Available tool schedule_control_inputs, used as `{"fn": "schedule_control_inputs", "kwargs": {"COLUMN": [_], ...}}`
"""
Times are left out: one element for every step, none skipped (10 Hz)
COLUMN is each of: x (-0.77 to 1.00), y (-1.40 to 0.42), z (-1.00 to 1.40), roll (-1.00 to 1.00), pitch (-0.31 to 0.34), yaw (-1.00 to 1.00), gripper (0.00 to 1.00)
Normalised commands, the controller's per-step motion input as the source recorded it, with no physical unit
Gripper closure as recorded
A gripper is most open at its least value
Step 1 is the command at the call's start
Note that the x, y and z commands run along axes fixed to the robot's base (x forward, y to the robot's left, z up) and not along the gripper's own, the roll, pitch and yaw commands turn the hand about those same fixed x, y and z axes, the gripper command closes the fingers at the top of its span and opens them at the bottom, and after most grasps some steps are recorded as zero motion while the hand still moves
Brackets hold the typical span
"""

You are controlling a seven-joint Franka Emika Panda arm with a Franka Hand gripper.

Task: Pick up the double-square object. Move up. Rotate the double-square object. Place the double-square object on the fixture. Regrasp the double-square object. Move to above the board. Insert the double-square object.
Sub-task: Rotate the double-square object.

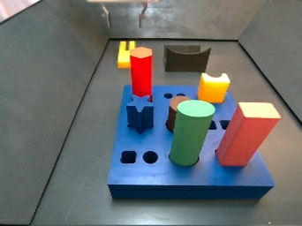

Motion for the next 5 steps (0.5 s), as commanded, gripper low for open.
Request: {"fn": "schedule_control_inputs", "kwargs": {"x": [0.00, 0.03, 0.04, 0.04, 0.03], "y": [0.00, 0.00, 0.01, 0.01, 0.01], "z": [-0.16, -0.26, -0.19, -0.13, -0.06], "roll": [0.00, 0.00, 0.00, 0.00, 0.00], "pitch": [0.001, 0.000, -0.001, -0.001, -0.001], "yaw": [1.00, 1.00, 1.00, 1.00, 1.00], "gripper": [0.00, 0.00, 0.00, 0.00, 0.00]}}
